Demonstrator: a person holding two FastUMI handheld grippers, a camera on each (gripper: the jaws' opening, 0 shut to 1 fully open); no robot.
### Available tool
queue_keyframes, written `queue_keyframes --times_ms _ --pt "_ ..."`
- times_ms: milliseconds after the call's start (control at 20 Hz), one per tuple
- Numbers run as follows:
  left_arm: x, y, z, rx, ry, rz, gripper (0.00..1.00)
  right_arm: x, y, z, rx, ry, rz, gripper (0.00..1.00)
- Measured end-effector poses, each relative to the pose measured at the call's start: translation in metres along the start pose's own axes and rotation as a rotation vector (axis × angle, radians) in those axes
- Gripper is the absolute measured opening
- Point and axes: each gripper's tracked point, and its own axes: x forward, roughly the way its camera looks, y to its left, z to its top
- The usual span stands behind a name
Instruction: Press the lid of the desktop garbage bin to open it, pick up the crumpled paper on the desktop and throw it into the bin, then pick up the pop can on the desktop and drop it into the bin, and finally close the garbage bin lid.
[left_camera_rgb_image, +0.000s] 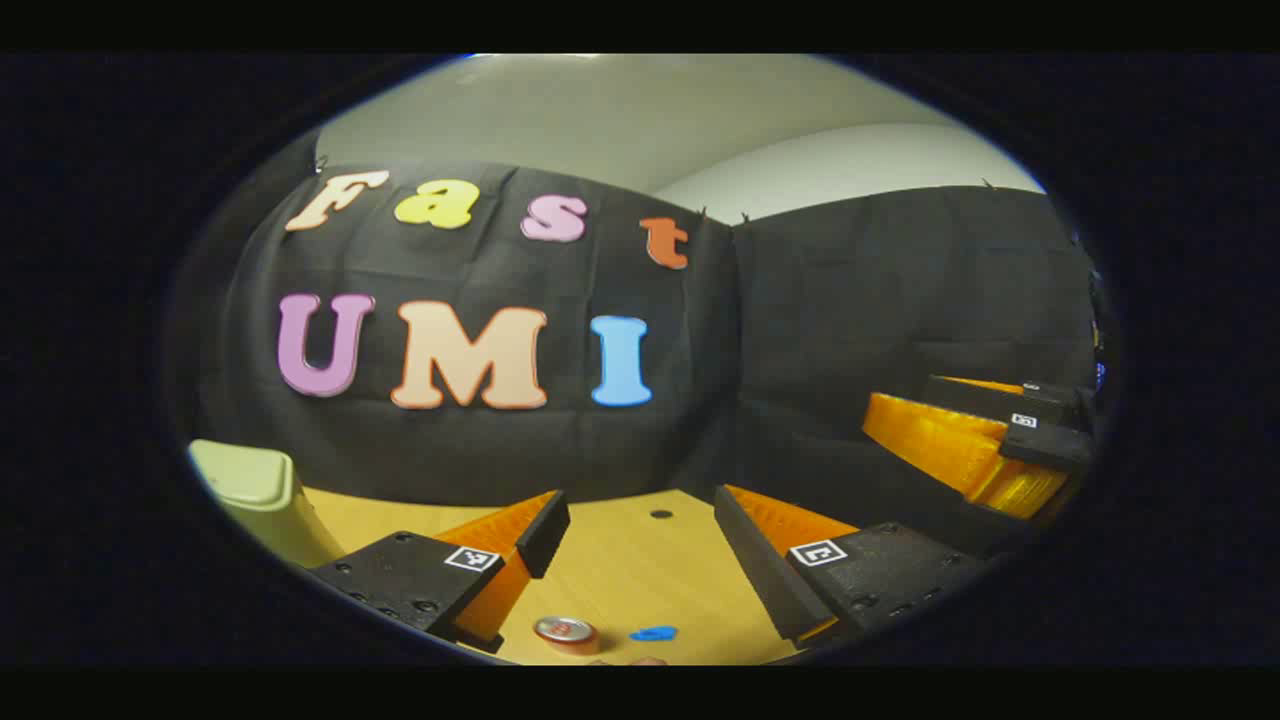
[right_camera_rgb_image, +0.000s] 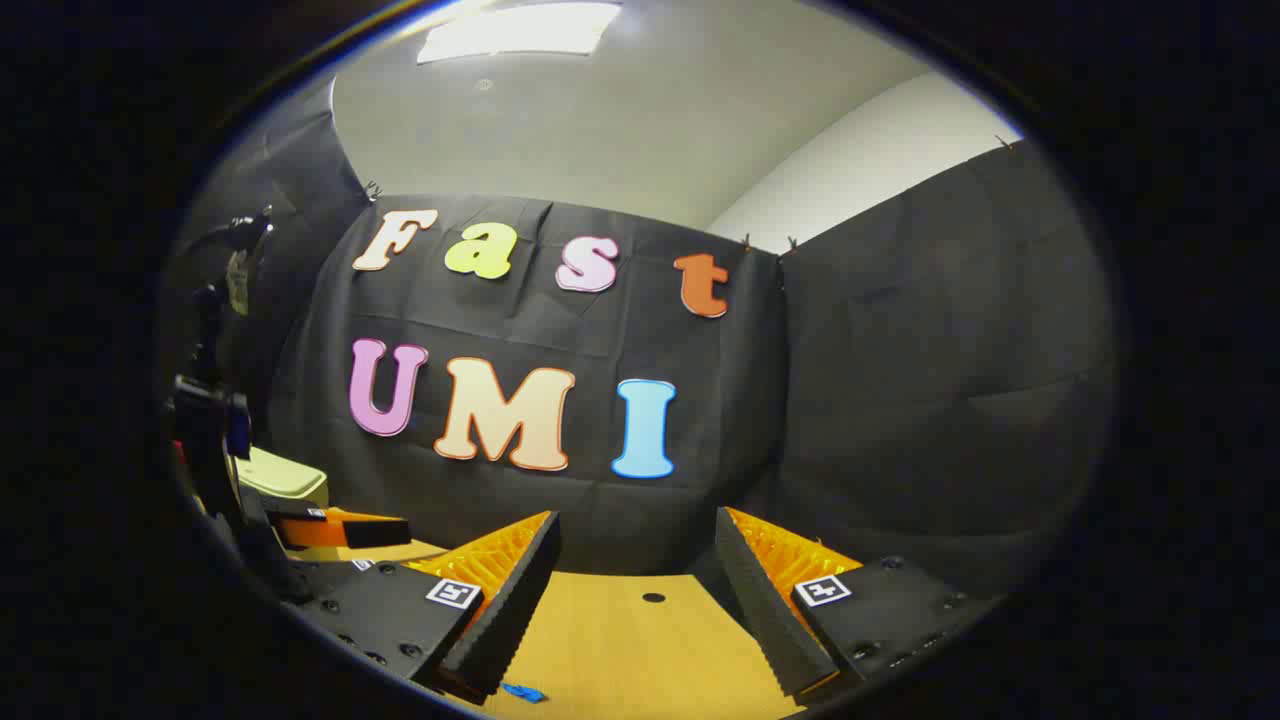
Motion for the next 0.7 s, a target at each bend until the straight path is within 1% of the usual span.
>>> queue_keyframes --times_ms 50,100,150,200,250,300,350,400,450,500,550,700 --pt "-0.004 0.003 0.012 -0.051 -0.019 0.000 0.92 -0.006 0.005 0.006 -0.002 -0.014 0.015 0.99" --pt "-0.004 0.003 0.026 -0.141 -0.055 0.003 0.95 -0.007 0.006 0.014 -0.012 -0.037 0.016 0.99" --pt "-0.005 0.007 0.040 -0.216 -0.070 0.022 0.94 -0.002 0.002 0.022 -0.017 -0.055 0.015 0.99" --pt "-0.007 0.014 0.045 -0.264 -0.062 0.046 0.93 0.001 0.004 0.026 -0.009 -0.062 0.030 0.96" --pt "-0.007 0.019 0.048 -0.279 -0.046 0.064 0.93 0.001 0.008 0.029 0.006 -0.068 0.049 1.00" --pt "-0.003 0.022 0.051 -0.268 -0.040 0.085 0.94 0.001 0.007 0.030 0.018 -0.074 0.062 1.00" --pt "-0.002 0.024 0.056 -0.233 -0.049 0.101 0.95 0.002 0.003 0.030 0.019 -0.080 0.074 1.00" --pt "0.001 0.021 0.057 -0.183 -0.058 0.104 0.93 0.002 -0.001 0.029 0.014 -0.081 0.080 0.99" --pt "0.005 0.011 0.052 -0.125 -0.050 0.089 0.94 0.003 -0.008 0.024 0.012 -0.076 0.083 0.98" --pt "0.006 0.003 0.045 -0.086 -0.032 0.075 0.94 0.005 -0.012 0.019 0.019 -0.062 0.093 0.98" --pt "0.004 -0.006 0.035 -0.067 -0.012 0.067 0.94 0.007 -0.014 0.012 0.031 -0.044 0.104 0.98" --pt "0.005 -0.030 0.017 -0.085 0.032 0.040 0.94 0.015 -0.022 -0.001 0.059 0.004 0.118 0.98"
